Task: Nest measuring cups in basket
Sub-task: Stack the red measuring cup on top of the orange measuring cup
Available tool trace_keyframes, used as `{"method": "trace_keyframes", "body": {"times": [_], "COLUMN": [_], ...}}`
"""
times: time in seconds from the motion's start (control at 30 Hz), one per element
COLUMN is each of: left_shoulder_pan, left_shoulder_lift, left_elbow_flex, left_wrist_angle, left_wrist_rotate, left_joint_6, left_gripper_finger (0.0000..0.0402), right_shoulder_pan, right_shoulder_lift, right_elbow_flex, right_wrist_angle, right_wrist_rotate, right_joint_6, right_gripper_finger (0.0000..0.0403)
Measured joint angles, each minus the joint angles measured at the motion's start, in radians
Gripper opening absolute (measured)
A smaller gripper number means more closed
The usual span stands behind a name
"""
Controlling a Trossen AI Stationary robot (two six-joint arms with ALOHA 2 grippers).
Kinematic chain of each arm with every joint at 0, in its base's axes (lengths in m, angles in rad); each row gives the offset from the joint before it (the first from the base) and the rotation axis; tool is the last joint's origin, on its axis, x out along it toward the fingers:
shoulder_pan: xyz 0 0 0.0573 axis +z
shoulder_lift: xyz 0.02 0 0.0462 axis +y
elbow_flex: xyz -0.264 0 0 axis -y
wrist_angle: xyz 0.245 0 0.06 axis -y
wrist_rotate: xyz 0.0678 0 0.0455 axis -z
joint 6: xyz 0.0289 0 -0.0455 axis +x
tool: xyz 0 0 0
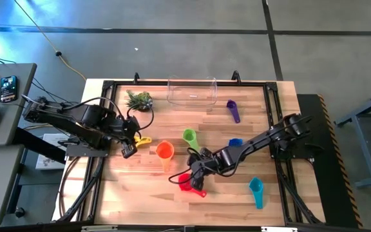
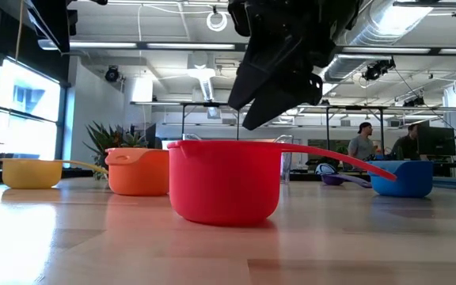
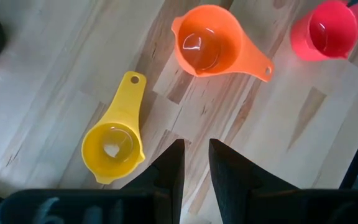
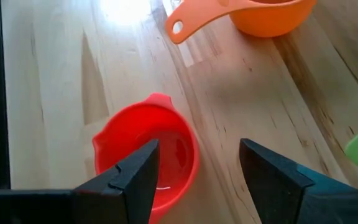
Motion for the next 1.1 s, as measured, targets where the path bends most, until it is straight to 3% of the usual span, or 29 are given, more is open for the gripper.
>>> {"method": "trace_keyframes", "body": {"times": [0.73, 0.9, 1.1], "left_shoulder_pan": [0.000, 0.000, 0.001], "left_shoulder_lift": [0.000, 0.000, 0.000], "left_elbow_flex": [0.000, 0.000, 0.000], "left_wrist_angle": [0.005, 0.005, 0.005], "left_wrist_rotate": [-0.024, -0.025, -0.025], "left_joint_6": [0.000, 0.000, 0.000], "left_gripper_finger": [0.0062, 0.0062, 0.0062], "right_shoulder_pan": [-0.006, -0.006, -0.008], "right_shoulder_lift": [0.114, 0.120, 0.121], "right_elbow_flex": [-0.002, -0.002, 0.017], "right_wrist_angle": [0.044, 0.056, 0.054], "right_wrist_rotate": [-0.062, -0.076, -0.087], "right_joint_6": [0.040, 0.064, 0.108], "right_gripper_finger": [0.0206, 0.0153, 0.0046]}}
